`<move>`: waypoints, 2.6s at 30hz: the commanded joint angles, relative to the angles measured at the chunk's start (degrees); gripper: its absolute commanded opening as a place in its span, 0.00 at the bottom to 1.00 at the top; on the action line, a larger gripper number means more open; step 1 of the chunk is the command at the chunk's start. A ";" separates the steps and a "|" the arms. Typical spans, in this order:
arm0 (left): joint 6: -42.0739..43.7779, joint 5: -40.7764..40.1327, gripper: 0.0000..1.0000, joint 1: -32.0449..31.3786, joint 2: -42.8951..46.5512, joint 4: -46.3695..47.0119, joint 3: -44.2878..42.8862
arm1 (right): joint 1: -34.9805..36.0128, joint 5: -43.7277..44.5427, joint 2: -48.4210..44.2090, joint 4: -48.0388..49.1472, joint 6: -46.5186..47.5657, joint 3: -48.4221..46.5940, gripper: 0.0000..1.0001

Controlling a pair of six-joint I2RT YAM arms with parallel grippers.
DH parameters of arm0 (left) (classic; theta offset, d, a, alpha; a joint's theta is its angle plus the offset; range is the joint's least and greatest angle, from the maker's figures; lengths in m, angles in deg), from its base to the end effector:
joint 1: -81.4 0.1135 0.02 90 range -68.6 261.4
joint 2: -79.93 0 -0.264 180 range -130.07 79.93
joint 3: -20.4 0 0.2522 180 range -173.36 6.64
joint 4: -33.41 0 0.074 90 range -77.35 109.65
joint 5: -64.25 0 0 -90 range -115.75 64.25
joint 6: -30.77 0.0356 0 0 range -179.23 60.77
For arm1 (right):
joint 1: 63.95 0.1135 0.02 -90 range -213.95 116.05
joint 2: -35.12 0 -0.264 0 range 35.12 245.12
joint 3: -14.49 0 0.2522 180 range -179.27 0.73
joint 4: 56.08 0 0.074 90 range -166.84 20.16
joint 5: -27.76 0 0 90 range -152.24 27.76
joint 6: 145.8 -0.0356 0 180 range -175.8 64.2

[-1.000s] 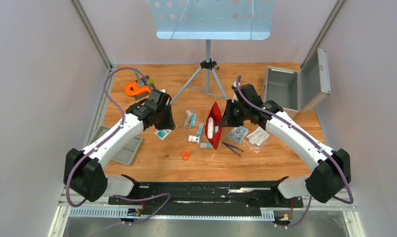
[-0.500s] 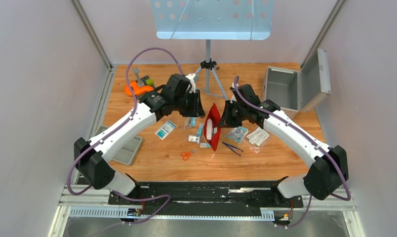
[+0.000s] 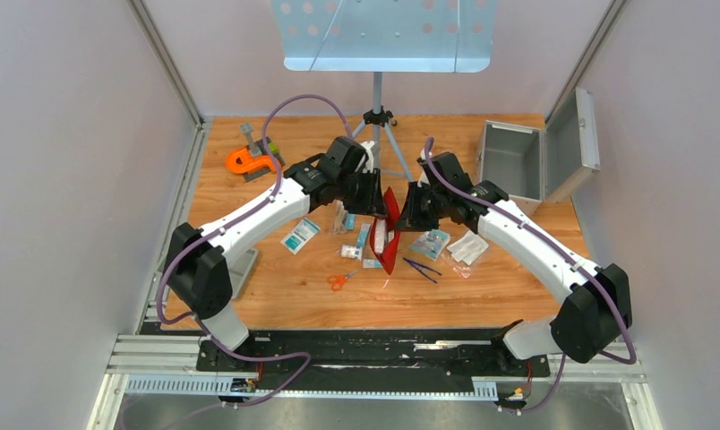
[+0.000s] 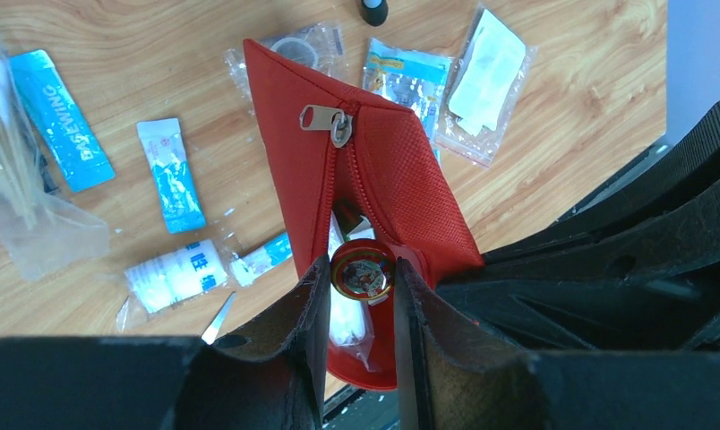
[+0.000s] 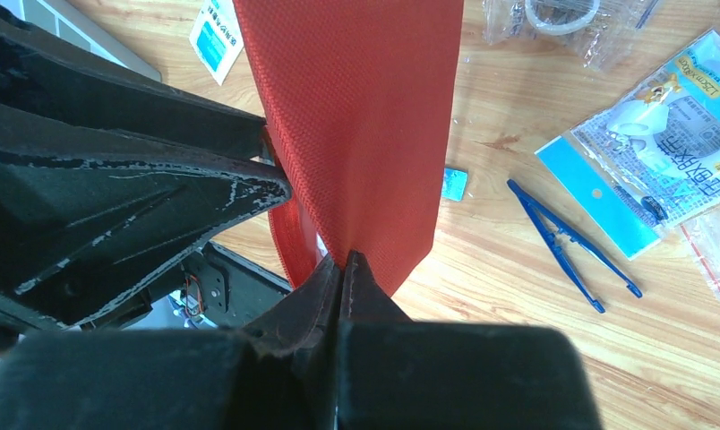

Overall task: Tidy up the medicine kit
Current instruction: Place the medical item at the medicine pouch, then pick up the medical item at the center of the board.

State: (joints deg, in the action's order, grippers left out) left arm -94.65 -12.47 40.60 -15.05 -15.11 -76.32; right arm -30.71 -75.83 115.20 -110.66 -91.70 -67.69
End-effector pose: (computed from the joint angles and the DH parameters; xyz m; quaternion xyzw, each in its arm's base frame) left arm 0.2743 -0.2476 0.3050 0.0859 0.9205 -0.3104 0.2215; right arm 0.2402 0.1674 0.2967 -0.0162 0.9409 0.2735 0.1994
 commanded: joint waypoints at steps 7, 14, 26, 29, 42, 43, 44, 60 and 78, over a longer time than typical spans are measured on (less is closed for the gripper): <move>-1.23 1.93 0.57 -0.97 -2.32 3.69 -2.75 | 0.17 -0.92 -1.57 3.15 -0.81 -1.50 0.00; -1.29 1.77 0.63 -1.41 -0.47 3.20 -3.03 | 0.22 -0.91 -2.10 3.31 -0.92 -0.76 0.00; 2.21 -7.73 0.66 2.36 10.45 -6.89 0.72 | -0.27 -0.97 -4.27 3.36 -0.83 1.19 0.00; 3.12 -9.20 0.69 6.33 11.74 -7.54 4.54 | -0.36 -0.92 -4.57 3.36 -0.84 1.32 0.00; 3.74 -20.94 0.81 18.37 4.24 -8.60 15.55 | -0.36 -1.07 -4.69 3.29 -0.95 1.54 0.00; 3.19 -21.19 0.81 18.58 3.12 -8.49 15.64 | -0.36 -1.13 -4.62 3.27 -0.97 1.54 0.00; 1.28 -21.76 0.81 18.61 2.65 -8.46 15.70 | -0.36 -1.18 -4.66 3.26 -1.07 1.54 0.00; -14.66 -28.17 0.88 20.11 -6.89 -2.91 16.26 | -0.43 -1.01 -4.92 3.29 -1.02 1.72 0.00; 1.71 -19.23 0.95 20.94 -16.78 -3.54 8.52 | -0.37 -1.25 -4.76 3.29 -0.74 1.28 0.00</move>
State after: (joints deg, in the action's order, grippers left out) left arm -96.11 -36.54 61.30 -30.83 -18.48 -69.02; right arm -30.78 -76.31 112.16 -109.85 -91.79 -65.64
